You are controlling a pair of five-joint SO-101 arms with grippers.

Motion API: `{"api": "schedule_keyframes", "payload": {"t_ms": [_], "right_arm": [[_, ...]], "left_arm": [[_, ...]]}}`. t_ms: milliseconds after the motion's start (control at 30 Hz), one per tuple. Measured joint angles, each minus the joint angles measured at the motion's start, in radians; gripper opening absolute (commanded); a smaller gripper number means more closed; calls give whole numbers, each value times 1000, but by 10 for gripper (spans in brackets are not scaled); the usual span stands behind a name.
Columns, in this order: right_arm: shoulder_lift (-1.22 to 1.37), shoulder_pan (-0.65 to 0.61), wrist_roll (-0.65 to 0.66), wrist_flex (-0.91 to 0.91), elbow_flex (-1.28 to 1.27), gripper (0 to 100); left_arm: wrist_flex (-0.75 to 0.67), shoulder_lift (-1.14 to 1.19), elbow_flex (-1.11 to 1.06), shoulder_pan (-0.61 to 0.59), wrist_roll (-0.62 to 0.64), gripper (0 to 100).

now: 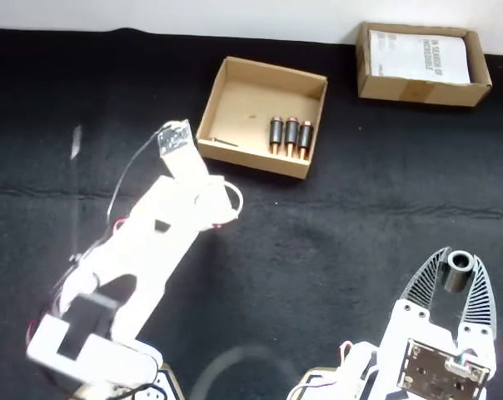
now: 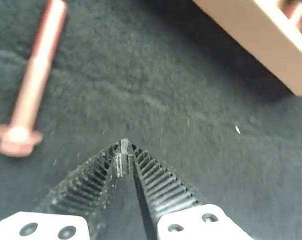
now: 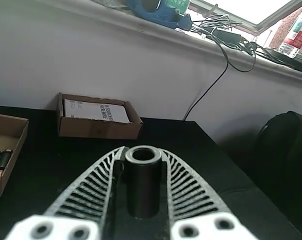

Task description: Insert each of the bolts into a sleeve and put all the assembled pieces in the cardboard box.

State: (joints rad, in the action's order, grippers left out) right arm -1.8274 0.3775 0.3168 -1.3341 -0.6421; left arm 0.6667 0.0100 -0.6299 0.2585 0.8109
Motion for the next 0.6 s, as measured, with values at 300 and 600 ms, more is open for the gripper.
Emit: {"api": "schedule_keyframes", "payload": {"t_ms": [300,600], "right_arm": [[0,0,91,0,0,7],[-2,0,100,0,-35,7]], "left_arm": [[196,270,278,-75,60,10],[377,305,353,-298,68,10]]}}
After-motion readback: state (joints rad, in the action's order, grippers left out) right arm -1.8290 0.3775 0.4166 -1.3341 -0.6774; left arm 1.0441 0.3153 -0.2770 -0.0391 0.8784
